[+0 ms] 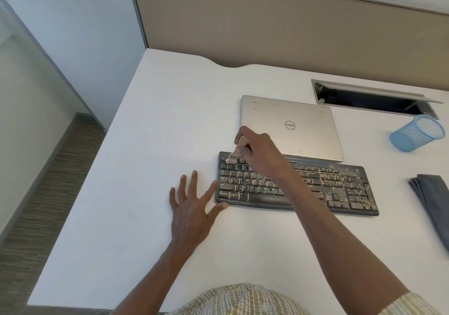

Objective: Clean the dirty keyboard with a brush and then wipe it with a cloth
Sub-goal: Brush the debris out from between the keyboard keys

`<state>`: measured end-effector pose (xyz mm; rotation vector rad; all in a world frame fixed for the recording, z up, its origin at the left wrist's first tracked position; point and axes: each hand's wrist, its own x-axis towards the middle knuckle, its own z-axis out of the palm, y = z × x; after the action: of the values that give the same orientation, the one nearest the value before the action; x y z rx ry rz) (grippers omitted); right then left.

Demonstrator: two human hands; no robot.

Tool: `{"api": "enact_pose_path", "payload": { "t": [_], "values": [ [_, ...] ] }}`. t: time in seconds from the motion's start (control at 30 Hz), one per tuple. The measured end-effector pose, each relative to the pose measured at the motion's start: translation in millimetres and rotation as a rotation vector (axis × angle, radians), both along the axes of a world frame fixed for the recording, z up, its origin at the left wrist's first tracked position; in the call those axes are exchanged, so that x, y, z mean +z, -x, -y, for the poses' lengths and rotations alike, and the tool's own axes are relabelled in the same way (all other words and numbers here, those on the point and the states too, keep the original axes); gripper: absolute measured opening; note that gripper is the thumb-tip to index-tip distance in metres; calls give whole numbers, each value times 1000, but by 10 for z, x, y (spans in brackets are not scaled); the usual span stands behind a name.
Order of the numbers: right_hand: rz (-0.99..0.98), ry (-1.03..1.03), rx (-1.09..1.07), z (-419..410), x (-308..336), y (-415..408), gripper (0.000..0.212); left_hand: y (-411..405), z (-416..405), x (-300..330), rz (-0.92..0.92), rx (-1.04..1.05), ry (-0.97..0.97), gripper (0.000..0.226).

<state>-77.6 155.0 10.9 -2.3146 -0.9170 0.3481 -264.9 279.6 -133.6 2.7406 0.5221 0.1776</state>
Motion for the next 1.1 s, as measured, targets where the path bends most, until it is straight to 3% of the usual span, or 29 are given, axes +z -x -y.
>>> {"api": "enact_pose_path", "payload": {
  "t": [0.33,0.53,0.77,0.97,1.1],
  "values": [
    [103,113,-171,699,-58,-116,13,2,-8,-16,15,-5,16,69],
    [21,-178,-553,567,-58,-141,16,-5,11,16,22,14,11,73],
    [58,-55,-600,696,-225,-45,17,-15,29,40,18,28,4,73],
    [73,-189,-635,677,-167,-124,17,-15,31,74,13,31,-25,79],
    [77,-110,-560,691,-280,-63,16,-4,43,95,-3,36,-18,79]
  ]
}}
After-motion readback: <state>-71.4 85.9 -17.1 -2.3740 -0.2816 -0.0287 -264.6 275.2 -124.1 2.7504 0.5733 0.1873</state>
